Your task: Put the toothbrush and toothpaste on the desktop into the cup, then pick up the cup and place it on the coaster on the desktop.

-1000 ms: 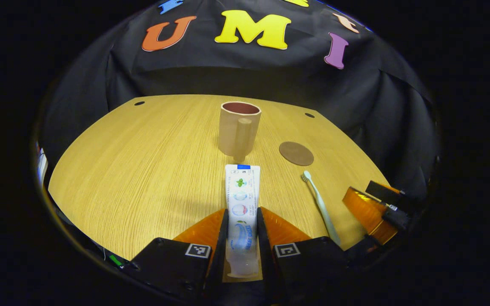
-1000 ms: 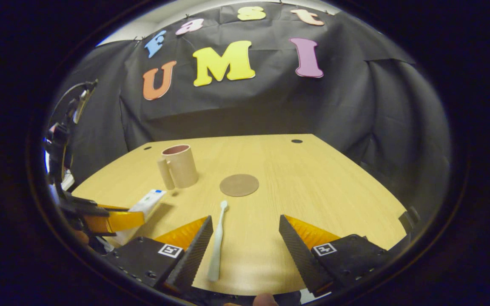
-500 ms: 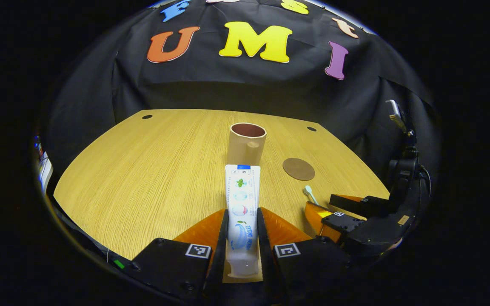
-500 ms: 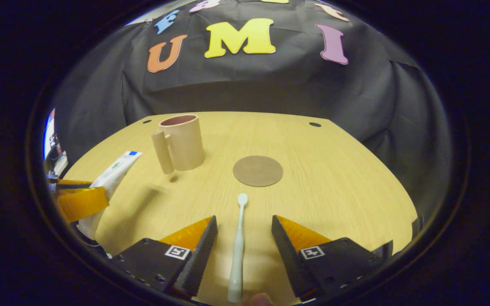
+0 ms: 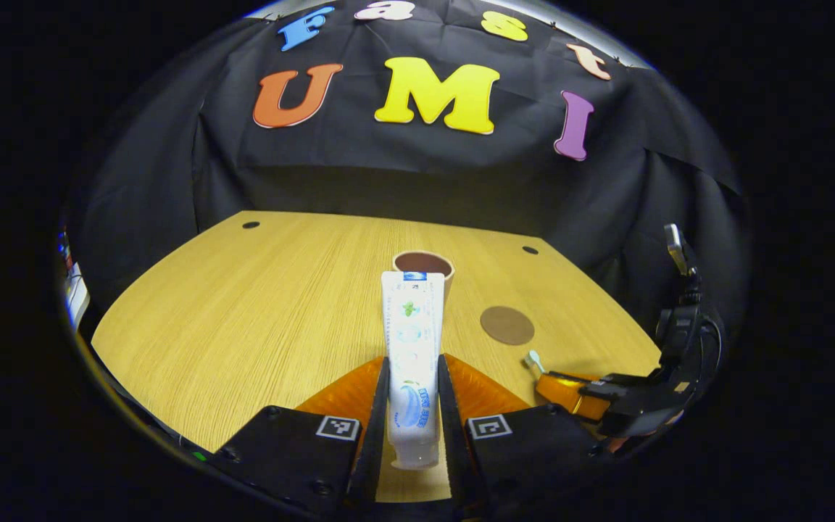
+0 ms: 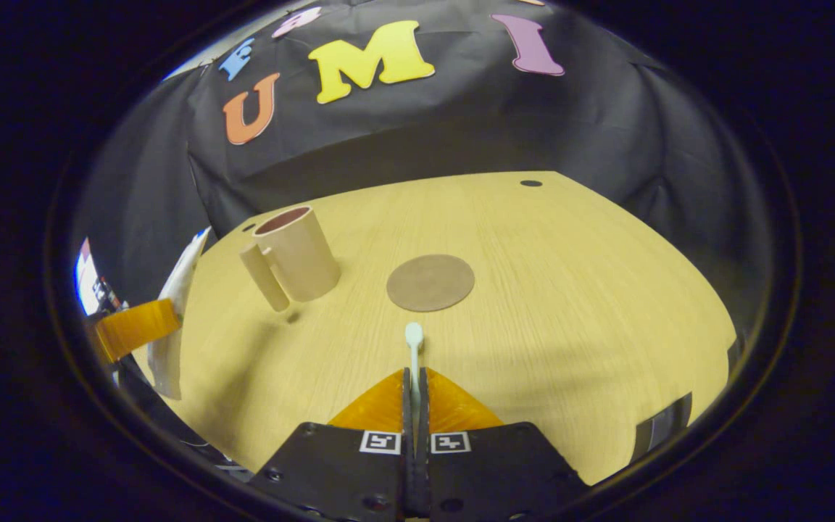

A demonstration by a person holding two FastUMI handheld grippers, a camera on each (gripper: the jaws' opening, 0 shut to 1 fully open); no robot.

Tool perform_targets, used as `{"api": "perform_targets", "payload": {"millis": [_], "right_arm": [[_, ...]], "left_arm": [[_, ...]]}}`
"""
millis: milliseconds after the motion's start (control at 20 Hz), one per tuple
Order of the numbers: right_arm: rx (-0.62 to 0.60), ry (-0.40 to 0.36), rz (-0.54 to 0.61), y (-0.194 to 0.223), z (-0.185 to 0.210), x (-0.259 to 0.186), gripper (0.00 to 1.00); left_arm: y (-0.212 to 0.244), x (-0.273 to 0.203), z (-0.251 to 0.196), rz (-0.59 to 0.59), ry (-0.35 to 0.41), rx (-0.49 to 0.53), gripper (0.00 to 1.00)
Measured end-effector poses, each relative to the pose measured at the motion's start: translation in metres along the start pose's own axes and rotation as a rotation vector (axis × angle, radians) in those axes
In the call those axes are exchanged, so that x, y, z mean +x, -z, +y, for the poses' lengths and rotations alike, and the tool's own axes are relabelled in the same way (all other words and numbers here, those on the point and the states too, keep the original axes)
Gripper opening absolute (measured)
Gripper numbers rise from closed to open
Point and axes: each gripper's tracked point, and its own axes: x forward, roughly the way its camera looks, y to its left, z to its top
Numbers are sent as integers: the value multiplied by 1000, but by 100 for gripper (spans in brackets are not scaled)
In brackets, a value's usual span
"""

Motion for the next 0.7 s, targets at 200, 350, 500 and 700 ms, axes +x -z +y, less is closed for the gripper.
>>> {"api": "perform_targets", "payload": {"millis": [200,350,500,700], "right_arm": [[4,-44,-99,-19,-6,-35,1],[-3,-37,-155,-24,-18,-58,0],[15,-35,-169,-25,-34,-72,0],[50,-12,-172,-26,-55,-77,0]], "left_arm": [[-64,31,-11,-150,11,42,40],[-111,56,-21,-288,48,37,40],[-131,83,-19,-356,42,52,40],[-124,115,-10,-336,24,15,40]]}}
